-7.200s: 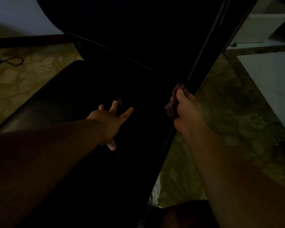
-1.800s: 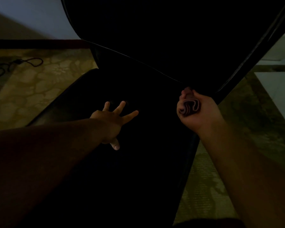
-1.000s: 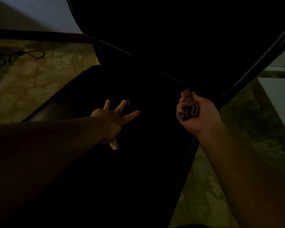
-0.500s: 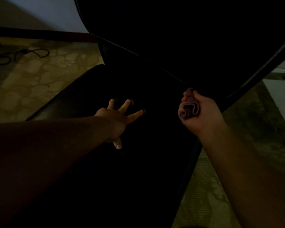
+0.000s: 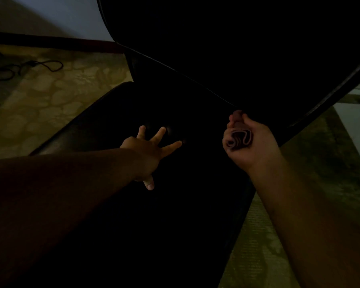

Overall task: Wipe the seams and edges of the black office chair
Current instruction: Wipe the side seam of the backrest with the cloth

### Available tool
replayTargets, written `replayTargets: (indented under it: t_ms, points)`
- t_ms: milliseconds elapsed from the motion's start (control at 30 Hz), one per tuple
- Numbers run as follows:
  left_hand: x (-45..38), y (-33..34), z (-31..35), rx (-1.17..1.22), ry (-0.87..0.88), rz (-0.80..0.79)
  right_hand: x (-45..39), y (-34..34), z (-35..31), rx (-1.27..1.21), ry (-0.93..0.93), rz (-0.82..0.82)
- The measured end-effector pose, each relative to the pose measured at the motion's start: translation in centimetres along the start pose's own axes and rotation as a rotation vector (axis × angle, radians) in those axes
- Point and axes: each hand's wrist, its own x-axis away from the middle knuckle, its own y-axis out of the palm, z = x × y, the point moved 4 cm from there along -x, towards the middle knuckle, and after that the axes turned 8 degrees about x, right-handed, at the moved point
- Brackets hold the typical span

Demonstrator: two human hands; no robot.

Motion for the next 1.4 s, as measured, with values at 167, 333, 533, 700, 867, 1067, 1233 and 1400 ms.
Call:
replayTargets:
  t_ms: [167, 333, 533, 700, 867, 1067, 1233, 1400]
  points:
    - [0.1, -0.2, 0.2, 0.001, 0.007, 0.007, 0.3, 0.5, 0.1, 0.017, 0.008, -0.107]
    - [0.1, 0.0, -0.1, 0.010, 0.031, 0.015, -0.2, -0.1, 0.2, -0.013, -0.001, -0.018]
    - [-0.2, 0.0, 0.0, 0.022, 0.007, 0.008, -0.2, 0.3, 0.1, 0.017, -0.022, -0.039]
    - [-0.1, 0.0, 0.0, 0.028, 0.005, 0.012, 0.3, 1.2, 0.2, 0.044, 0.008, -0.183]
    - [-0.1, 0.1, 0.0, 0.036, 0.002, 0.010, -0.3, 0.4, 0.1, 0.029, 0.018, -0.062]
    - [-0.4, 0.2, -0.1, 0.019, 0.001, 0.016, -0.6, 0.8, 0.0, 0.106, 0.010, -0.013]
    - [-0.5, 0.2, -0.2, 0.031, 0.014, 0.017, -0.4, 1.5, 0.2, 0.076, 0.025, -0.080]
    - [-0.5, 0.2, -0.1, 0.029, 0.009, 0.014, -0.7, 1.5, 0.4, 0.064, 0.044, -0.086]
